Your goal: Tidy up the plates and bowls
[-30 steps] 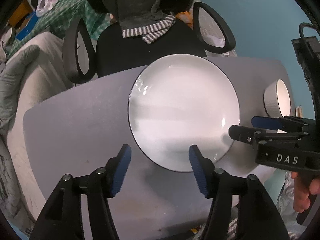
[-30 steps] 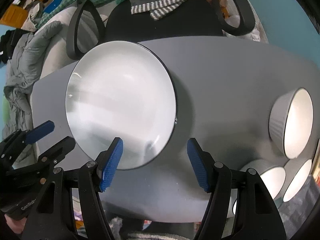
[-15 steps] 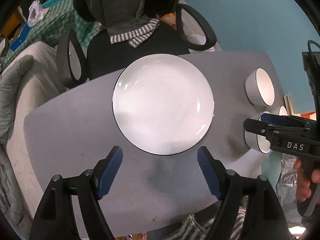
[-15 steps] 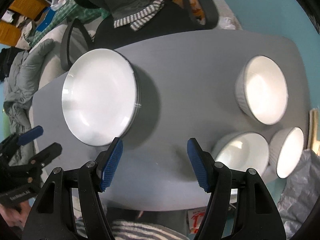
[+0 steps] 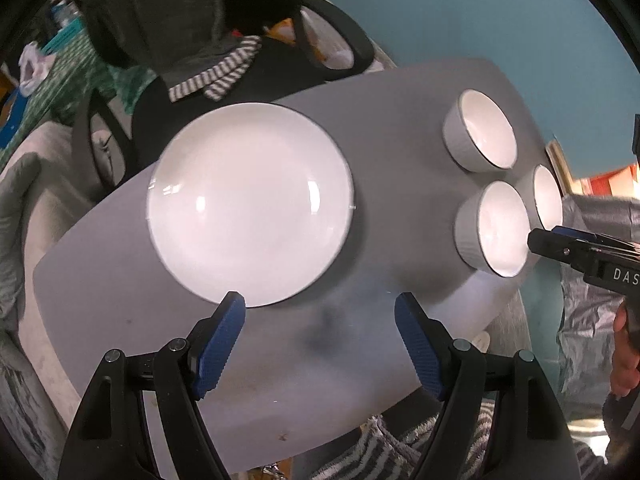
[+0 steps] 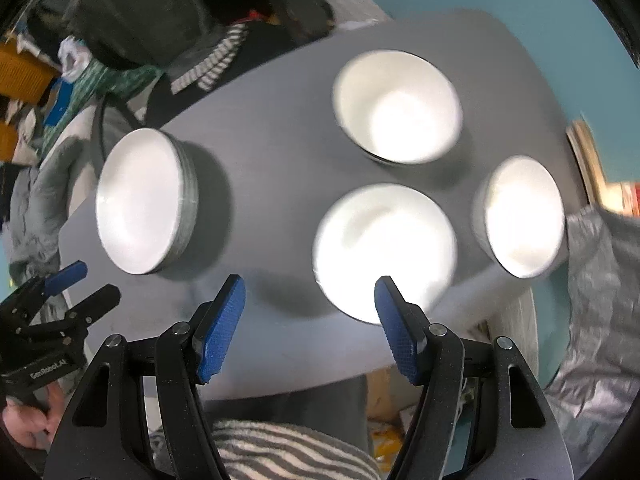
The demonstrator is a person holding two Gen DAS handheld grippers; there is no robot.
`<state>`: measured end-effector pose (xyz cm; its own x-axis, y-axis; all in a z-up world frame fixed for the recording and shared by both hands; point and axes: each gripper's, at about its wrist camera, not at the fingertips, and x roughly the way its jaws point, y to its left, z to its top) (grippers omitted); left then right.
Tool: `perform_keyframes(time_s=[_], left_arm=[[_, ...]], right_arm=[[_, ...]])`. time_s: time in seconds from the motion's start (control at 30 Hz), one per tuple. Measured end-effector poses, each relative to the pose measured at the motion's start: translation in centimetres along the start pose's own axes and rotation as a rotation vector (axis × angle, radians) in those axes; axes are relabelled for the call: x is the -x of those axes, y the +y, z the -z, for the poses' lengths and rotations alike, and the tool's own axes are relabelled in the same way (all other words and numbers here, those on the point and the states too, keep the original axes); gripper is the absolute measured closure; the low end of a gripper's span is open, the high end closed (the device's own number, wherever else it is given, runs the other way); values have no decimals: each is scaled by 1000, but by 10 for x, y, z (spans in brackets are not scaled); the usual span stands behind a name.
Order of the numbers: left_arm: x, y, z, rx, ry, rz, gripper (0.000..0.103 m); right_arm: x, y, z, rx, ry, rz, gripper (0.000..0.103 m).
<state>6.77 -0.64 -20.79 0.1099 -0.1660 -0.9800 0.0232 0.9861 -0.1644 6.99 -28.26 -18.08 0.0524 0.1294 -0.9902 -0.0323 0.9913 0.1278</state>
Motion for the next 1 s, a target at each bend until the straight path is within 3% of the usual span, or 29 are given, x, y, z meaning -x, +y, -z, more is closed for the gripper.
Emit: perform_keyframes(time_s=[0.43,0.73,1.0], left_arm=[[-17,-72,-24,-130,32,20,24],[-46,-115,-39,-207,77,25,24],[-69,-138,-47,-209,116,41,24]], right_arm=[[-1,-73,31,-113,0,69,36],[-17,-102,33,-173,2,40,36],[-29,-111,31,-154,10,10,36]])
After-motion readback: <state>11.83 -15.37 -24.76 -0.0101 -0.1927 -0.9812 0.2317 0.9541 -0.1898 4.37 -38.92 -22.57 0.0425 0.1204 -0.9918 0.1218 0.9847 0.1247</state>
